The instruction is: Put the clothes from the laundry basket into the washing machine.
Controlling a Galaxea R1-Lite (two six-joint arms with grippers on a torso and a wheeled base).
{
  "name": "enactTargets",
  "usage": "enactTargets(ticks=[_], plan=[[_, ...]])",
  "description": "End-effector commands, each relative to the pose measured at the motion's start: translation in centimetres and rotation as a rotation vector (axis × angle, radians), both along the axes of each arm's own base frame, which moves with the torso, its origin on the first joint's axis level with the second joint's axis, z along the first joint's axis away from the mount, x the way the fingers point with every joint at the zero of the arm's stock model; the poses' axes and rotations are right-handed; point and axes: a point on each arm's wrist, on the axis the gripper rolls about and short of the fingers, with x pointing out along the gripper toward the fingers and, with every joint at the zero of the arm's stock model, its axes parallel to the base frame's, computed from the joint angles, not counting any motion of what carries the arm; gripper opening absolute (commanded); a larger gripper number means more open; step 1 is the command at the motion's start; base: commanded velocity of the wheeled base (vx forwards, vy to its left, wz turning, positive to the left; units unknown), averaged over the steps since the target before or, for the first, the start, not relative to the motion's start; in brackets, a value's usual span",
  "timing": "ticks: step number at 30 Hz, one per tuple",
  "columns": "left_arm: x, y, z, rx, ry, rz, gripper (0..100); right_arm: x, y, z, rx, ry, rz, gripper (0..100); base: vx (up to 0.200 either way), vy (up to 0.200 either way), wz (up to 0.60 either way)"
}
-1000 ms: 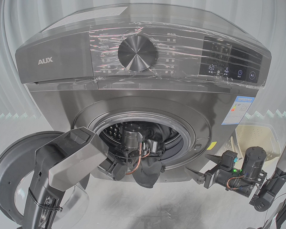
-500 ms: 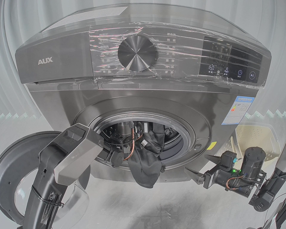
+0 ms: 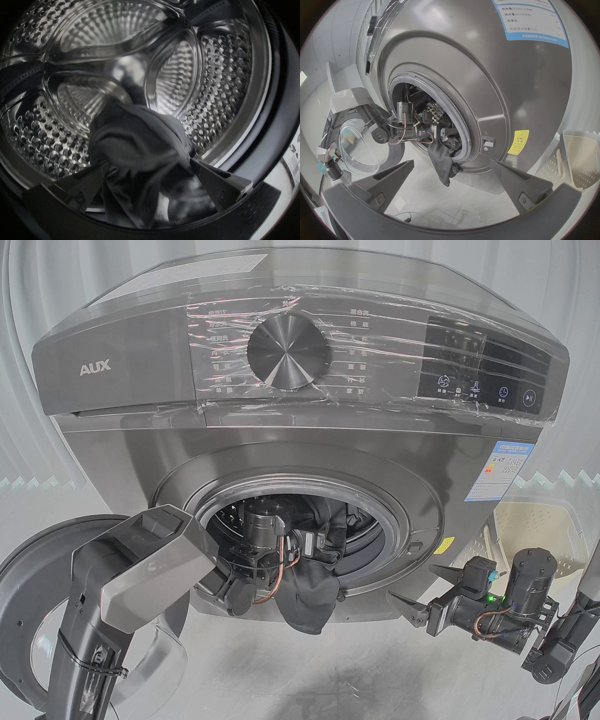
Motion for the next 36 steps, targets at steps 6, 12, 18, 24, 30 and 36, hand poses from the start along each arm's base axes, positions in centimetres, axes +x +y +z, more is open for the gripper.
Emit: enactTargets(ticks=[6,12,18,24,30,36], plan=[[-3.0,-0.1,-2.0,0.067,0.102,-0.105,100,-0.1,0.2,0.0,-0.001,0.001,0.01,100,0.0,0.0,0.0],[-1.7,0.2,-3.6,0.072,0.103,-0.083,0,-0.1,0.2,0.0,0.0,0.0,0.008,100,0.0,0.0,0.0],[-1.4,0.1,-4.0,0.075,0.1,-0.083,0,-0.1,0.2,0.0,0.0,0.0,0.01,100,0.0,0.0,0.0],[1.9,0.2,-2.3,0.016,-0.014,0.046,0,-0.1,0.2,0.0,-0.001,0.001,0.01,100,0.0,0.0,0.0],[4.6,0.4,0.9,-0.071,-0.147,0.099,0,-0.1,0.2,0.0,-0.001,0.001,0.01,100,0.0,0.0,0.0],[4.9,0.8,1.3,-0.081,-0.165,0.11,0,-0.1,0.2,-0.1,-0.002,0.003,0.011,100,0.0,0.0,0.0]])
